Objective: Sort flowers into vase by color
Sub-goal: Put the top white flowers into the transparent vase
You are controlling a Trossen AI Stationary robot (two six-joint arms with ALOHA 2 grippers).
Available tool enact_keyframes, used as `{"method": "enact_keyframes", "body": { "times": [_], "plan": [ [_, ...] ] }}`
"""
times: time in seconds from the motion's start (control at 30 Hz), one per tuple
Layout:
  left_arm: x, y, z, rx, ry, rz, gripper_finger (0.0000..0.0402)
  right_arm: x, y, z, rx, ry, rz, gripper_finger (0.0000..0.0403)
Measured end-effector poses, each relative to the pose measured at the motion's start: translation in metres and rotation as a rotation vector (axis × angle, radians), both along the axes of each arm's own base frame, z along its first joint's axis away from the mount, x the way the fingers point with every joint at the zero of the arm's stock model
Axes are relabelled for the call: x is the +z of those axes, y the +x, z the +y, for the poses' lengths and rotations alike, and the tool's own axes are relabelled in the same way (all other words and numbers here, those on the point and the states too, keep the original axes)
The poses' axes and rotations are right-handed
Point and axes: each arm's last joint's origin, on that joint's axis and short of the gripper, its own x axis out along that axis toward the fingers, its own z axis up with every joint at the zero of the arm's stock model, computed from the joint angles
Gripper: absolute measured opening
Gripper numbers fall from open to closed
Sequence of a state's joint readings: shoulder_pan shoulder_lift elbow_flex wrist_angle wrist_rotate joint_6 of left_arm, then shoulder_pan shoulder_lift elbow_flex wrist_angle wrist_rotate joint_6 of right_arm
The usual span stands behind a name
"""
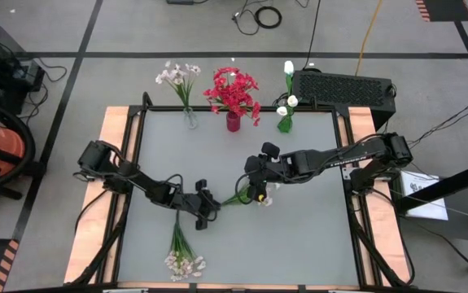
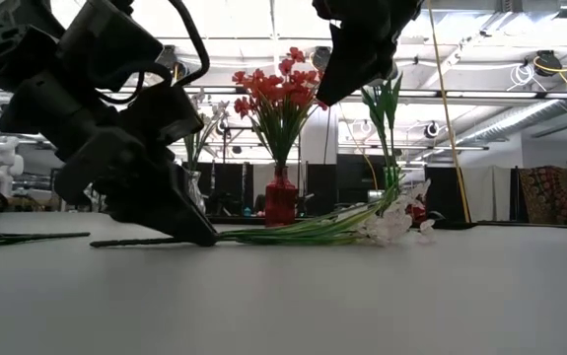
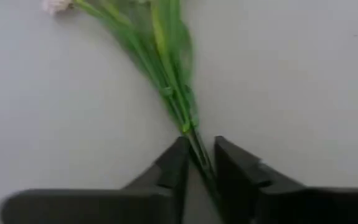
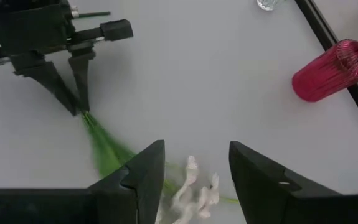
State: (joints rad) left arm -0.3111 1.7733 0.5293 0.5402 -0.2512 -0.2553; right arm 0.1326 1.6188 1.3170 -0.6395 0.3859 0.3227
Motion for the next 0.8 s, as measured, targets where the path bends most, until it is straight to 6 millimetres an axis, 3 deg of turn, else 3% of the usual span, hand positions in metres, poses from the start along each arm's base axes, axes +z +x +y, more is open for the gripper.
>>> {"method": "enact_keyframes", "body": {
  "times": [0.1, 0.33, 0.57, 0.7, 0.8],
  "plan": [
    [0.0, 0.0, 0.001, -0.009, 0.023, 0.004, 0.002, 0.0, 0.0, 0.0, -0.005, 0.004, -0.002, 0.0171],
    [0.015, -0.007, 0.007, -0.035, 0.086, 0.03, 0.0018, 0.001, -0.001, 0.0, 0.007, -0.011, 0.001, 0.0171],
    [0.083, -0.043, 0.024, -0.037, 0.119, 0.021, 0.0012, 0.038, -0.026, -0.001, -0.069, -0.139, -0.112, 0.0171],
    [0.127, -0.075, 0.034, -0.017, 0.131, -0.108, 0.0011, 0.063, -0.048, 0.009, -0.119, -0.211, -0.212, 0.0171],
    [0.156, -0.102, 0.043, 0.029, 0.15, -0.25, 0.0011, 0.071, -0.061, 0.019, -0.125, -0.22, -0.231, 0.0171]
  ]
}}
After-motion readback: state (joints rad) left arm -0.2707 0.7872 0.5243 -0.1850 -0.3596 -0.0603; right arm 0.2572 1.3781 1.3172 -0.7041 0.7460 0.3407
